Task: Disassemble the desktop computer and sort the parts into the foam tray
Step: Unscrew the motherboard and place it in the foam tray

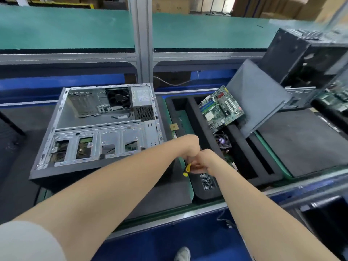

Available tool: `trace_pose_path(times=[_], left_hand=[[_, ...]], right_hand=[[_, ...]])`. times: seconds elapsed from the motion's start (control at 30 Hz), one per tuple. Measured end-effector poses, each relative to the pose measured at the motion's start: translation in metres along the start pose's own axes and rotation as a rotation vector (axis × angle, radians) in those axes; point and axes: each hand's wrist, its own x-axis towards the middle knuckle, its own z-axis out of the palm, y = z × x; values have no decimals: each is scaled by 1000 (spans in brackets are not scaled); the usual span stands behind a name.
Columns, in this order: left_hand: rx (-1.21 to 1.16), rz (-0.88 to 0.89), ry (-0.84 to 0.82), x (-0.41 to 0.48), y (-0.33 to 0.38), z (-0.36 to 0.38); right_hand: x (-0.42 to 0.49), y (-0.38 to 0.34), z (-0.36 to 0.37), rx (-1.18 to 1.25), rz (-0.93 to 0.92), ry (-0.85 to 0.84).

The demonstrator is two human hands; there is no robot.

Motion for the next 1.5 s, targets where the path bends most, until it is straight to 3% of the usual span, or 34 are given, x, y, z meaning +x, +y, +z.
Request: trace_pose_path(times=[0.2, 0.5, 0.93, 1.13, 1.33, 1.5], left_hand=[[15, -143, -183, -7, 15, 25], [-244, -202, 82, 3, -8, 65], [-548, -283, 220, 14, -11, 69], [-643, -177, 291, 16, -3, 47], [-681, -18, 442, 6, -6, 1], [-617, -3, 734, -15, -58, -32]], right_hand=[[12, 35, 1, -102, 66, -5], [19, 44, -7, -181, 6, 48], [22, 39, -17, -209, 14, 26], [20, 26, -20, -355, 33, 62], [15, -3, -6, -367, -284, 378], [-4, -53, 31, -195, -670, 413]])
